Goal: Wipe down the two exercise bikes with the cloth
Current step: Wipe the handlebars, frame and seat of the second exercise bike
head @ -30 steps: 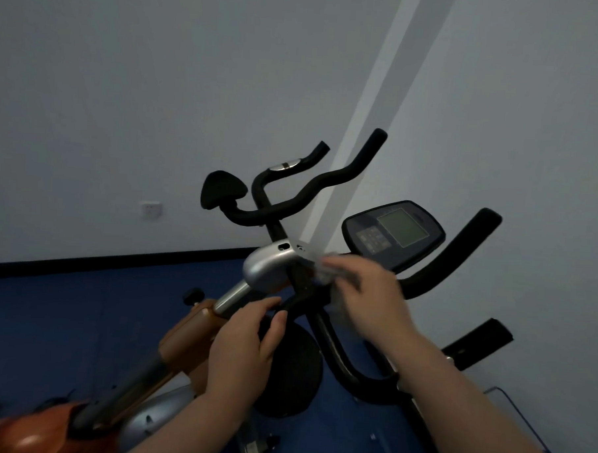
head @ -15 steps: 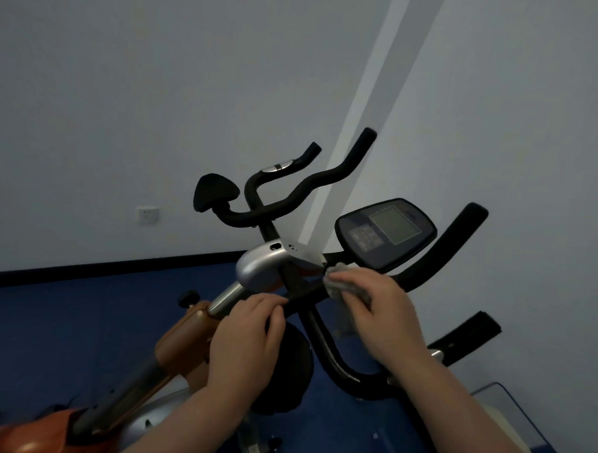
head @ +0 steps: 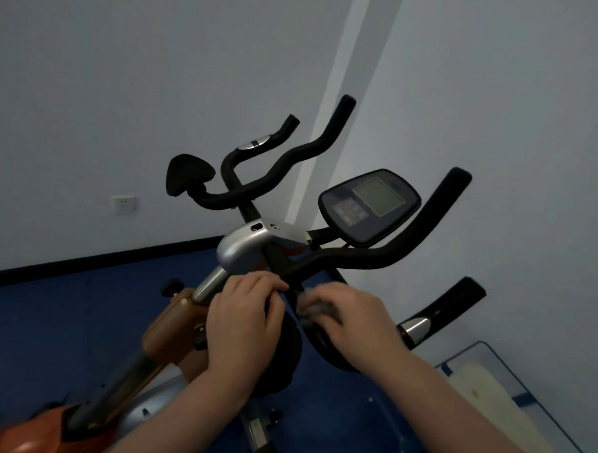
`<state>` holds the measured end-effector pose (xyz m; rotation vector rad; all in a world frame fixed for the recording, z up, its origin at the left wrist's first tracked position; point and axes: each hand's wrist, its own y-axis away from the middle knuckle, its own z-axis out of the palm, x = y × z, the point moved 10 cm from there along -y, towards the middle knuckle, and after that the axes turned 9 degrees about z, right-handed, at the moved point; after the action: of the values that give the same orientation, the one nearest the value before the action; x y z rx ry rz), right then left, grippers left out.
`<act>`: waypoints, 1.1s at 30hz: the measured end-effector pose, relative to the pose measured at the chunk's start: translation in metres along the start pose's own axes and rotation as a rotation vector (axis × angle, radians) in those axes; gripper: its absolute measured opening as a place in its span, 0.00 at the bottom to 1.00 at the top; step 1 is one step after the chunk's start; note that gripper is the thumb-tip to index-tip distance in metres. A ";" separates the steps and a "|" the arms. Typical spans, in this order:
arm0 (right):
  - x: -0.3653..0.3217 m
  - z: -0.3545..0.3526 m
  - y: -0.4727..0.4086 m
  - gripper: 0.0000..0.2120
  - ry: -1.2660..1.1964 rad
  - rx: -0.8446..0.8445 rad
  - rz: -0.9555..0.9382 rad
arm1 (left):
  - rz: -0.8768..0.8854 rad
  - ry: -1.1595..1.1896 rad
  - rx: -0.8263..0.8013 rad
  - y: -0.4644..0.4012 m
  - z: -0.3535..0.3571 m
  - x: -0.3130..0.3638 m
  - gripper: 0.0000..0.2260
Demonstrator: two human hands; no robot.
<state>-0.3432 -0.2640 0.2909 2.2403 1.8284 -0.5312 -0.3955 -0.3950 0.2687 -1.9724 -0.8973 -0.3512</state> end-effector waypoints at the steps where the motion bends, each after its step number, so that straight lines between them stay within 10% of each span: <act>1: -0.004 0.004 -0.006 0.10 -0.042 0.044 0.019 | 0.005 0.004 0.001 0.001 -0.001 0.001 0.10; 6: 0.001 0.016 0.010 0.22 0.108 0.036 0.006 | 0.139 -0.017 -0.019 0.003 -0.004 0.018 0.11; 12: 0.012 -0.010 0.067 0.14 0.249 -0.002 -0.199 | 0.305 0.111 -0.118 -0.018 0.016 0.053 0.09; 21: 0.069 -0.058 0.091 0.12 0.088 0.559 0.077 | 0.265 0.261 -0.223 -0.028 0.041 0.062 0.09; 27: 0.073 -0.073 0.104 0.16 0.237 0.583 -0.111 | 0.212 0.228 -0.240 -0.030 0.042 0.060 0.11; 33: 0.080 -0.056 0.108 0.16 0.014 0.840 0.213 | 0.193 0.207 -0.230 -0.029 0.041 0.060 0.11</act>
<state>-0.2157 -0.1940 0.3025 2.8785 1.4895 -1.4488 -0.3788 -0.3237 0.2983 -2.1650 -0.5490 -0.5543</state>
